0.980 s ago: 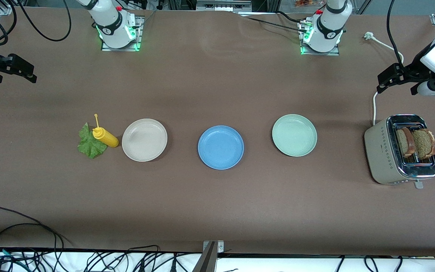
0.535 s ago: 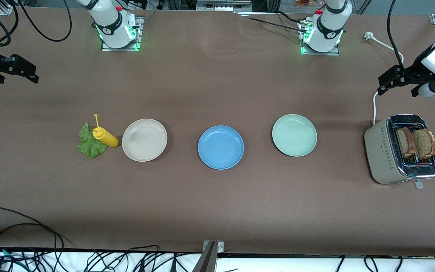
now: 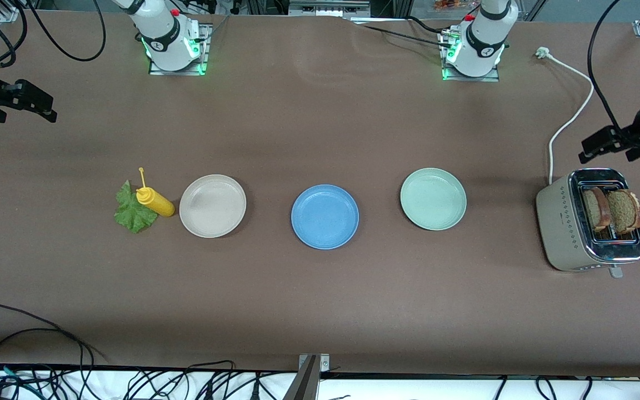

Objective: Make sandwich in blue plate with both arms
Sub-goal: 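Move the left gripper down over the toaster toward the bread slice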

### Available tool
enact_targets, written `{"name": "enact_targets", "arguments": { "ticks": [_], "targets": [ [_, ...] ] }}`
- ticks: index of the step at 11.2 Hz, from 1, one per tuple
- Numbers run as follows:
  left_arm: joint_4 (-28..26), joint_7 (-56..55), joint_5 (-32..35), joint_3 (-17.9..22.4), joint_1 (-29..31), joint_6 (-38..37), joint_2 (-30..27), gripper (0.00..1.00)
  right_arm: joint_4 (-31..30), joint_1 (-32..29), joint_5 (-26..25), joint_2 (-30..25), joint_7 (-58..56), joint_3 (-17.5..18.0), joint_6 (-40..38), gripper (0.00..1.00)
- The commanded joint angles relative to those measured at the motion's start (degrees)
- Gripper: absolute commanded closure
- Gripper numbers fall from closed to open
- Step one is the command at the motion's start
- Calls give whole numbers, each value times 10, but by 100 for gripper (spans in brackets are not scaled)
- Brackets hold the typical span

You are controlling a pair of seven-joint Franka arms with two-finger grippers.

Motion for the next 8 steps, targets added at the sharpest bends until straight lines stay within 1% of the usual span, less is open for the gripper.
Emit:
{"name": "enact_targets", "arguments": {
  "ticks": [1, 4, 6, 8],
  "targets": [
    [11, 8, 7, 39, -4, 43, 40, 0, 17, -2, 9, 5, -4, 1, -10, 0],
    [12, 7, 9, 61, 0, 77, 89, 0, 17, -2, 9, 6, -4, 0, -11, 0],
    [11, 7, 11, 63, 2, 93, 115, 0, 18, -2, 9, 9, -4, 0, -11, 0],
    [11, 18, 8, 75, 4, 108, 135, 0, 18, -2, 8, 9, -4, 1, -11, 0]
  ]
}}
